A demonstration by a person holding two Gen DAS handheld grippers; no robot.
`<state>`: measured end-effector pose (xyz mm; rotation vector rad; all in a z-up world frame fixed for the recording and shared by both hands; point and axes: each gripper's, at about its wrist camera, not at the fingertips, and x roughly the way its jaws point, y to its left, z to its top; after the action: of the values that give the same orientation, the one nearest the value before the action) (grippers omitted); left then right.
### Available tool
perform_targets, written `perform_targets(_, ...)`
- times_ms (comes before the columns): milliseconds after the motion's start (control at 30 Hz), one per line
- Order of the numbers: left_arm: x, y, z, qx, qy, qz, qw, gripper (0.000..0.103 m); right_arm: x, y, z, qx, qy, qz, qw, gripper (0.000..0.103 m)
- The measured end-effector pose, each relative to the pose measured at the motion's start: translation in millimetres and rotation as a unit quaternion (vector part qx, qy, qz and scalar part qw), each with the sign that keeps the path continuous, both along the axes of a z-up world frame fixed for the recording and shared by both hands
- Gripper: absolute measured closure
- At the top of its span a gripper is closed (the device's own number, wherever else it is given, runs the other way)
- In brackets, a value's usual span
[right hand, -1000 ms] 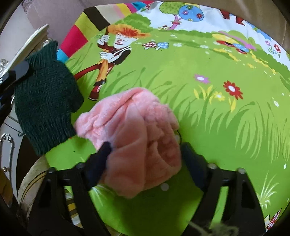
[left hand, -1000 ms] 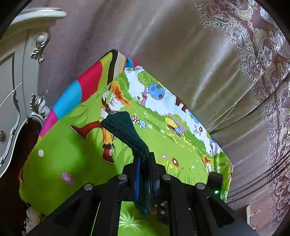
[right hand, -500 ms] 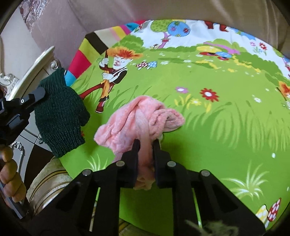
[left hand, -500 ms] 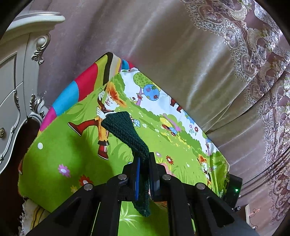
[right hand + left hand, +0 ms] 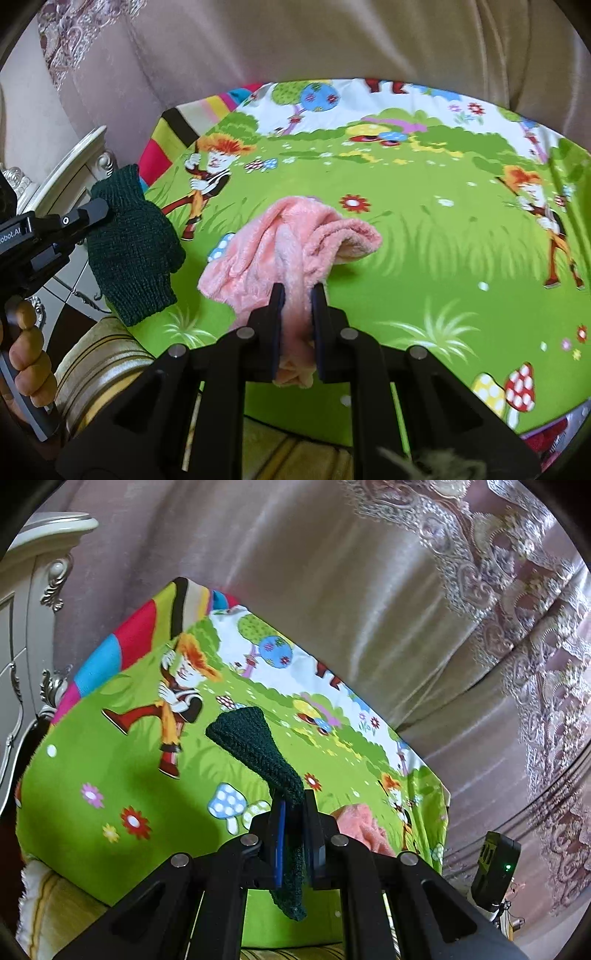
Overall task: Organize soft objects
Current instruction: 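Drop the pink cloth into the box with the right gripper while the left drops the glove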
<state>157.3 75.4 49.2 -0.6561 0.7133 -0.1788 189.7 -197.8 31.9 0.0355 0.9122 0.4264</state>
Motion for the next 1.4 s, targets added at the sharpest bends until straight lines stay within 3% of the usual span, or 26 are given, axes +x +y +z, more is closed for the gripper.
perform_targets(433, -9.6, -55.0, 3.9, -0.002, 0.007, -0.058, 0.9983, 0.094, -42.3, -74.3, 6.7, -0.004, -0.006, -0.065, 0.998, 0.086)
perform_targets(900, -16.5, -128.7, 8.6, -0.001, 0.017, -0.132, 0.9912, 0.094, -81.4, -138.7, 12.7, -0.018, -0.014, -0.124, 0.992, 0.086)
perform_targets(1133, -21.5, -176.0, 13.1, -0.006, 0.019, -0.180, 0.9835, 0.094, -102.2, -172.0, 17.2, -0.022, -0.021, -0.155, 0.987, 0.086)
perform_targets(1400, -30.8, -241.9, 17.6, -0.002, 0.019, -0.248, 0.9685, 0.094, -126.9, -216.7, 21.4, -0.050, -0.029, -0.211, 0.976, 0.086)
